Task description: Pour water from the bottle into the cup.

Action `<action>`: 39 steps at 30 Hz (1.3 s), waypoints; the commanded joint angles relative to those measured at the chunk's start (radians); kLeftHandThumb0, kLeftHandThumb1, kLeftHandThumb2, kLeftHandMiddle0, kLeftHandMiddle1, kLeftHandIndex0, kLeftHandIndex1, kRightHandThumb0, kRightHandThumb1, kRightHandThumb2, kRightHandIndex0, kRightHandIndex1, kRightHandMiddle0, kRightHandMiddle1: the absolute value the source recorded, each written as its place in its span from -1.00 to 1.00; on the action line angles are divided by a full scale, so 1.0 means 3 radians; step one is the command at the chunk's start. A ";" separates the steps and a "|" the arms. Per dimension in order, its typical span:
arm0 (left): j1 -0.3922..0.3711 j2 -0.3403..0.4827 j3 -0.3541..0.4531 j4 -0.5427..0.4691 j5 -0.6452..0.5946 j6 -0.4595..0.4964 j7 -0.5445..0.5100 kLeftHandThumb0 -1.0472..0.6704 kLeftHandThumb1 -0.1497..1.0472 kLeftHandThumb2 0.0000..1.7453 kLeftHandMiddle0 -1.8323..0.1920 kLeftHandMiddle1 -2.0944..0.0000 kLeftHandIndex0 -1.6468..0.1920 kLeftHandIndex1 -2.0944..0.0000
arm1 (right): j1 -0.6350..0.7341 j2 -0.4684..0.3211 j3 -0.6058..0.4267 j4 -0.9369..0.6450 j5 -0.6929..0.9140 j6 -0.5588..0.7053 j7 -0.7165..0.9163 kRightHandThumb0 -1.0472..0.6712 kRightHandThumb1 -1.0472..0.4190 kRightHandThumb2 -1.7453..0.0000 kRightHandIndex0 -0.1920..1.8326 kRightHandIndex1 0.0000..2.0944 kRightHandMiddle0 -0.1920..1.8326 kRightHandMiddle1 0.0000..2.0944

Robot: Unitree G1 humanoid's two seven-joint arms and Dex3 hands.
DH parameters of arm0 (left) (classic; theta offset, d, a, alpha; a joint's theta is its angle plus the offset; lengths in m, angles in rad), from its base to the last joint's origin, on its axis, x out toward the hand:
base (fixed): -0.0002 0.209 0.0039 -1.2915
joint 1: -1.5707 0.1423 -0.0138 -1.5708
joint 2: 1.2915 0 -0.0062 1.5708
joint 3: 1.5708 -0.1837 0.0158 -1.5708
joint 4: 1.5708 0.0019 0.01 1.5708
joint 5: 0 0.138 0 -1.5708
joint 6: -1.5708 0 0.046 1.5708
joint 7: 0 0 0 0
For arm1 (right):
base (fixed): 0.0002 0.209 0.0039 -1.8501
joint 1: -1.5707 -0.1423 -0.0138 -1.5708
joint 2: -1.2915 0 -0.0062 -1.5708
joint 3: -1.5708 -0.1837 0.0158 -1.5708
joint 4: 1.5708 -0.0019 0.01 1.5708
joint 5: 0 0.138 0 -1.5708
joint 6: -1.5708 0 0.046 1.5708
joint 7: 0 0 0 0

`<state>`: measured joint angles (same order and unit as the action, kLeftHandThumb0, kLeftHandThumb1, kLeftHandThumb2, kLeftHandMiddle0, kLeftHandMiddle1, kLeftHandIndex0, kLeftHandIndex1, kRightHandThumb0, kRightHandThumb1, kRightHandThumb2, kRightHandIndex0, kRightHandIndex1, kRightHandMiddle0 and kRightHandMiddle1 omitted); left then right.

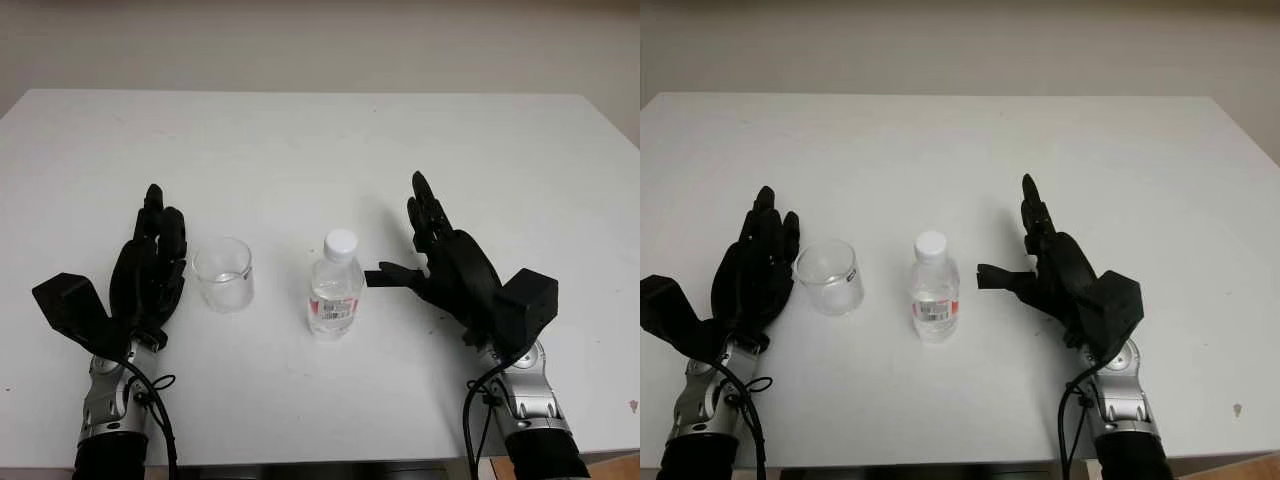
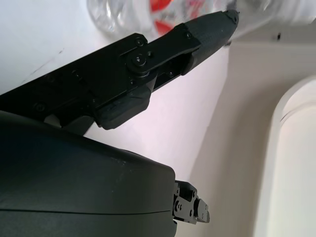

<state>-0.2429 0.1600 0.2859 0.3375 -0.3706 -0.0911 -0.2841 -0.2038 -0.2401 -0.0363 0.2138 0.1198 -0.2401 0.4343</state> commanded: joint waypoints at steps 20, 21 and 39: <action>0.0021 -0.0038 -0.0009 -0.0063 0.0033 -0.0036 0.0040 -0.64 1.00 -0.48 0.99 0.95 0.98 0.95 | 0.0298 0.0140 0.0533 -0.0544 0.0250 0.0318 0.0488 -0.87 -0.72 0.94 -1.00 -1.00 -1.00 -1.00; 0.0025 -0.0040 -0.0012 -0.0067 0.0039 -0.0040 0.0046 -0.64 1.00 -0.48 0.98 0.95 0.98 0.95 | 0.0258 0.0169 0.0550 -0.0445 0.0224 0.0284 0.0486 -0.88 -0.73 0.94 -1.00 -1.00 -1.00 -1.00; 0.0014 -0.0057 0.0014 -0.0033 0.0015 -0.0071 0.0049 -0.64 1.00 -0.52 0.98 0.95 0.96 0.95 | -0.0220 0.0564 0.0608 0.0577 -0.0012 -0.0135 0.0333 -0.90 -0.74 0.94 -1.00 -1.00 -1.00 -1.00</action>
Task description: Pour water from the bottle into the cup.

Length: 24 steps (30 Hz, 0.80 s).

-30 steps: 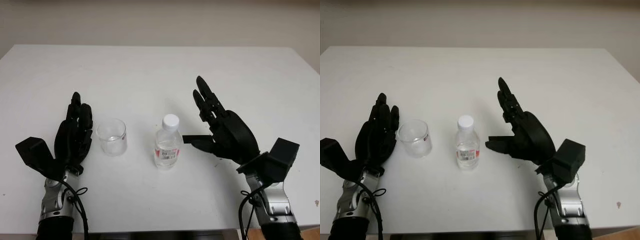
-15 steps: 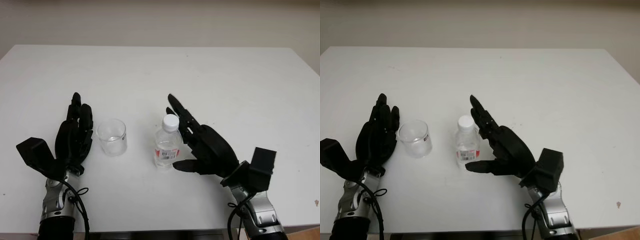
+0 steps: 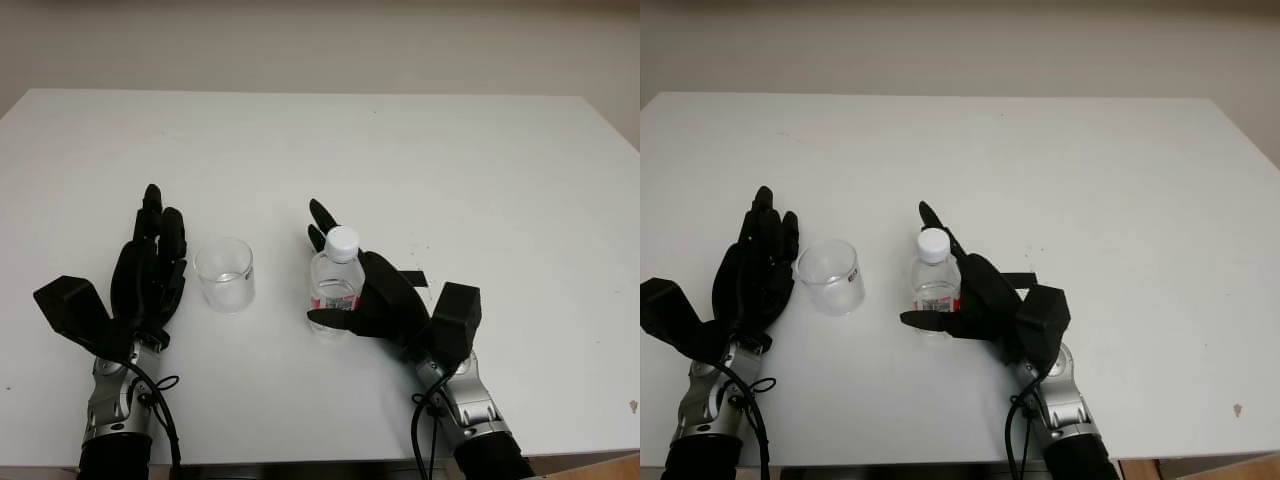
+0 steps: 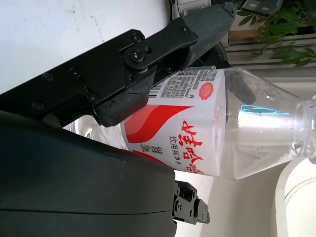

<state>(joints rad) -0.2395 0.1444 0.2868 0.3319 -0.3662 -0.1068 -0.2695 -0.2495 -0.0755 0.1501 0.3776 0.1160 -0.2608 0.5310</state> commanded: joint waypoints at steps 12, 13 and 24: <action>-0.0032 -0.0019 -0.0007 0.0031 0.0011 -0.0045 -0.0009 -0.63 1.00 -0.51 0.99 0.95 0.97 0.95 | -0.0049 -0.0058 0.0035 -0.0174 0.0025 0.0071 0.0191 -0.64 -0.66 0.94 -0.77 -0.50 -0.82 -0.27; -0.0032 -0.0024 -0.0006 0.0037 0.0011 -0.0049 -0.0004 -0.64 1.00 -0.51 0.99 0.95 0.97 0.95 | -0.0041 -0.0067 0.0049 -0.0231 0.0032 0.0136 0.0211 -0.45 -0.67 0.94 -0.68 0.18 -0.70 0.38; -0.0014 -0.0037 -0.0016 0.0051 0.0034 -0.0111 0.0021 -0.65 1.00 -0.50 0.97 0.94 0.95 0.94 | 0.0111 -0.0416 0.0266 -0.1024 -0.0068 0.0404 0.0501 -0.31 -1.00 0.85 0.77 0.88 0.57 0.99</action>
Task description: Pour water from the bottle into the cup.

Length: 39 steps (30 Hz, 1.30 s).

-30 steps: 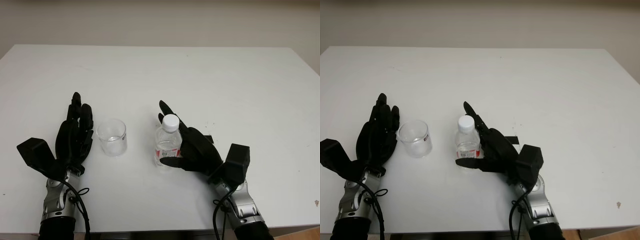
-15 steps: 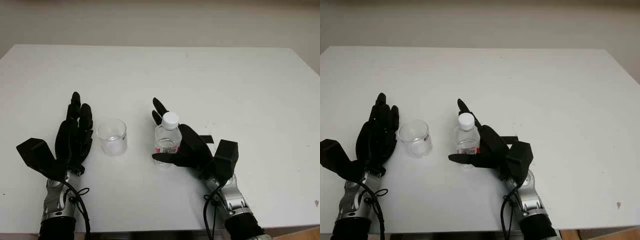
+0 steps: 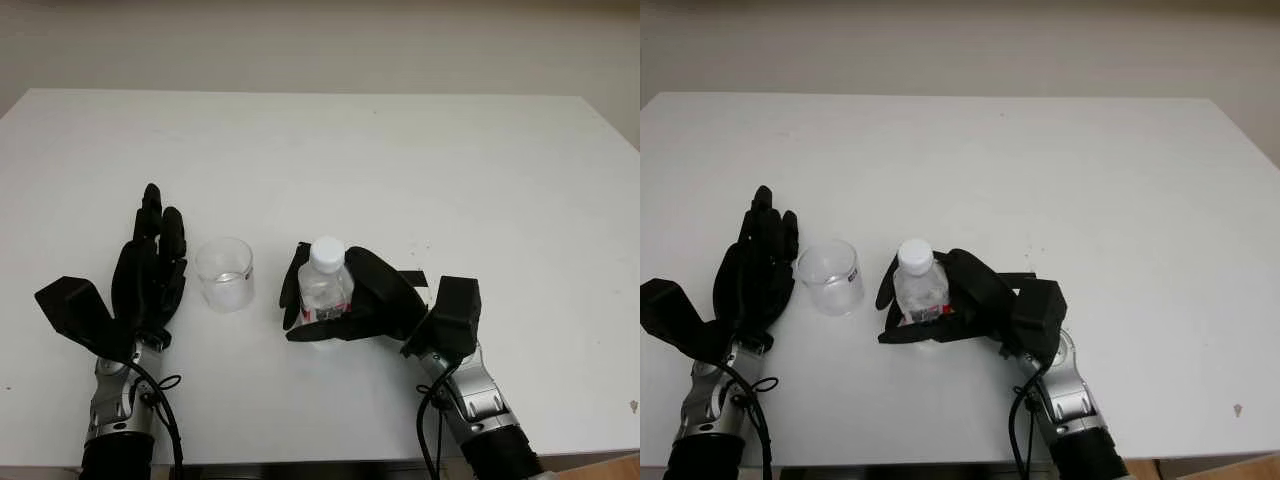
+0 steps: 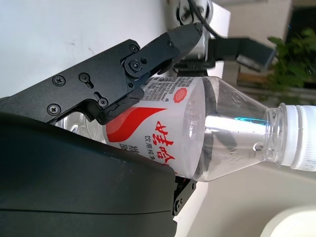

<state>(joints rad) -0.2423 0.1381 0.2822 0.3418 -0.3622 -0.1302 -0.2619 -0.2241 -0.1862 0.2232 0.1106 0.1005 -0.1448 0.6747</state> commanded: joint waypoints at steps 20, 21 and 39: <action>0.0011 -0.0019 0.0012 -0.0013 0.0004 0.0001 0.0027 -0.63 1.00 -0.51 0.96 0.95 0.94 0.94 | -0.0129 0.0146 -0.0177 0.0093 -0.0281 -0.0283 -0.0864 -0.28 -1.00 0.52 1.00 1.00 0.89 1.00; 0.0013 -0.0019 0.0008 -0.0017 0.0007 0.0007 0.0030 -0.63 1.00 -0.51 0.96 0.95 0.94 0.94 | -0.0267 0.0143 -0.0229 0.0188 -0.0325 -0.0314 -0.0957 -0.27 -1.00 0.52 1.00 1.00 0.90 1.00; 0.0095 -0.0046 -0.0023 -0.0120 0.0033 0.0023 0.0069 -0.63 1.00 -0.49 0.97 0.95 0.95 0.95 | -0.2235 -0.0161 0.0141 0.2555 -0.2104 -0.1129 -0.2839 -0.25 -1.00 0.64 0.51 1.00 0.16 1.00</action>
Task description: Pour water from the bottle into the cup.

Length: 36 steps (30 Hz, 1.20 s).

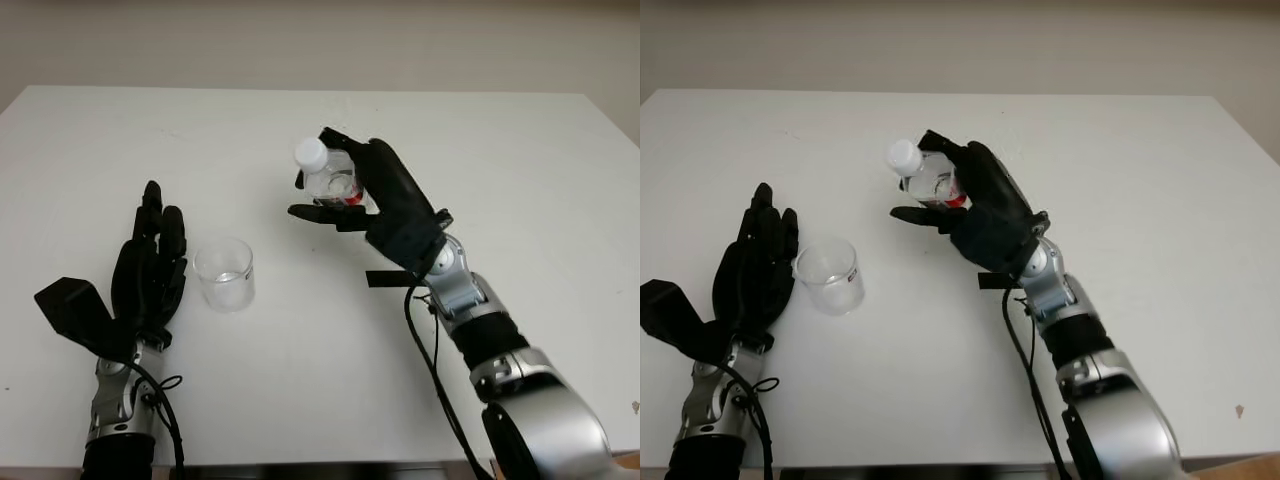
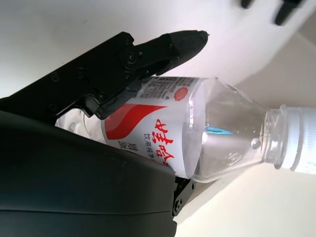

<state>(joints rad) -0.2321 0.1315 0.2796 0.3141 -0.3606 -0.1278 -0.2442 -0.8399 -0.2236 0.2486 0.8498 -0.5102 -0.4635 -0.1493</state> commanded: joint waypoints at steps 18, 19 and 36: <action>0.0004 -0.0037 -0.0013 0.0005 0.0018 0.0023 0.0013 -0.63 1.00 -0.49 0.97 0.95 0.95 0.95 | -0.1098 0.0084 0.1193 0.1175 -0.1304 0.0093 -0.1514 -0.27 -1.00 0.79 0.53 1.00 0.01 1.00; 0.0000 -0.0037 -0.0014 0.0011 0.0019 0.0022 0.0011 -0.63 1.00 -0.49 0.97 0.95 0.95 0.95 | -0.1114 0.0087 0.1225 0.1185 -0.1329 0.0095 -0.1571 -0.27 -1.00 0.79 0.54 1.00 0.01 1.00; -0.0039 -0.0064 -0.0035 0.0095 0.0047 -0.0073 0.0021 -0.64 1.00 -0.51 0.96 0.95 0.94 0.95 | -0.1384 0.0091 0.1746 0.1287 -0.1804 0.0026 -0.2557 -0.35 -1.00 0.75 0.48 1.00 -0.23 0.99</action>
<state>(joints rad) -0.2480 0.1198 0.2711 0.3259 -0.3548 -0.1438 -0.2338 -1.2178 -0.1952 0.7652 1.2396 -1.0446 -0.4636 -0.9002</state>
